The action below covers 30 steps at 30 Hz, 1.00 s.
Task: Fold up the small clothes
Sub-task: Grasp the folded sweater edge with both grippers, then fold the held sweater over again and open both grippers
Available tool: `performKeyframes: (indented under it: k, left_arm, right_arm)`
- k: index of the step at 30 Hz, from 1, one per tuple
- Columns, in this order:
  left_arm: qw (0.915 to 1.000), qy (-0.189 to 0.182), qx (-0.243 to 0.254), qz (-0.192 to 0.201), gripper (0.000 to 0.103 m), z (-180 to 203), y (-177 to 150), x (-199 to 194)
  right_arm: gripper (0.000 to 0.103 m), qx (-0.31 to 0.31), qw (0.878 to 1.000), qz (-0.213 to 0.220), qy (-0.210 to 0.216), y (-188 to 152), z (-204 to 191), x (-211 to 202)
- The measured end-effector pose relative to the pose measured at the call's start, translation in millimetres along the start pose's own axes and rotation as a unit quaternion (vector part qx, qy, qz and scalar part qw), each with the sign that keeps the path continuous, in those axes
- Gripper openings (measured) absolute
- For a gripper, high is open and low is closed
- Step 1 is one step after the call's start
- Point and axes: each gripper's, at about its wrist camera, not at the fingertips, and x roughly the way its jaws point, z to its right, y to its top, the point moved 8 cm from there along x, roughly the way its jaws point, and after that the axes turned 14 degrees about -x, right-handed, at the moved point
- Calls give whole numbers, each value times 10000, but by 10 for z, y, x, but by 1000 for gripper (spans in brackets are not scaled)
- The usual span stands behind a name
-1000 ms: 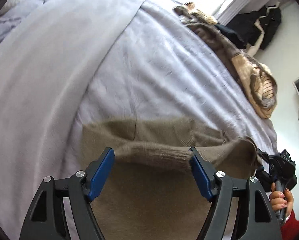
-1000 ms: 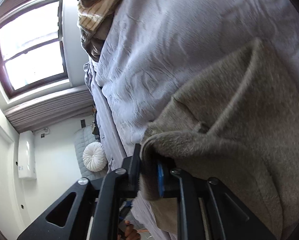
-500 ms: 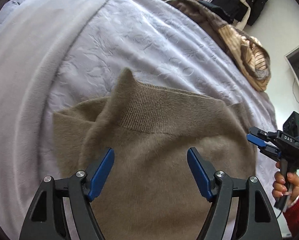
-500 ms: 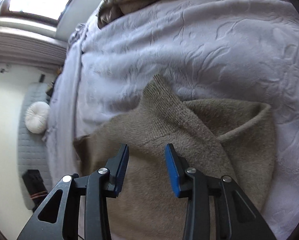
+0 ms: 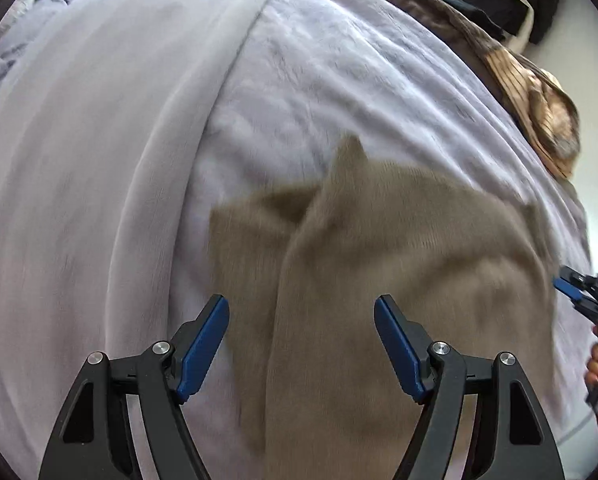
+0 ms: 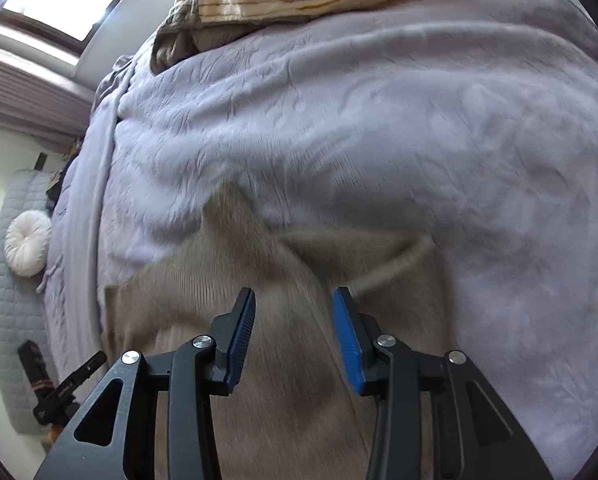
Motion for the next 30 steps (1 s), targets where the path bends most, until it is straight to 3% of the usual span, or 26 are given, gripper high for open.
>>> performKeyframes:
  k: [6,11,13,14,15,16,17,23,27,30]
  left_arm:
    - [9963,-302,182,-789,76,-117,-715,-100]
    - [9930,-391,266,-1085,75,-109,-1106,-67]
    - [9932,-398,261,-1062,62,-80,-1132,-55]
    - [9929,-433,258,-1080,45,-74,-1144,-49]
    - [9920,-514,246,-1129,13,-75,-1153,-47]
    - [9909,-568,219,-1199,6,-76,-1162,-40]
    - [9909,-580,198,-1196,6,-90,-1154,-65]
    - [9925,-648,371,-967,6,-228,-1174,-338]
    - [9930,-329,189,-1116,6,-506,-1299,-120]
    - [9936,-259,123,-1089,6,-560,-1351,-50]
  right_arm:
    - [46,-61,9988,-485,92,-682,95,-189]
    - [47,-63,9968,-797,88,-1065,220,-183]
    - [47,-139,9958,-884,180,-1140,193,-139]
    - [46,-210,9953,-912,246,-1162,155,-117]
    - [30,-300,9948,-928,276,-1177,112,-98]
    - [14,-332,9944,-965,279,-1189,86,-84]
    - [5,-371,9938,-1005,295,-1196,51,-83]
    - [5,-1022,9855,-1231,560,-1262,-219,-310]
    - [5,-821,9830,-1629,193,-1511,51,-124]
    - [5,-467,9859,-1602,129,-1596,188,-2]
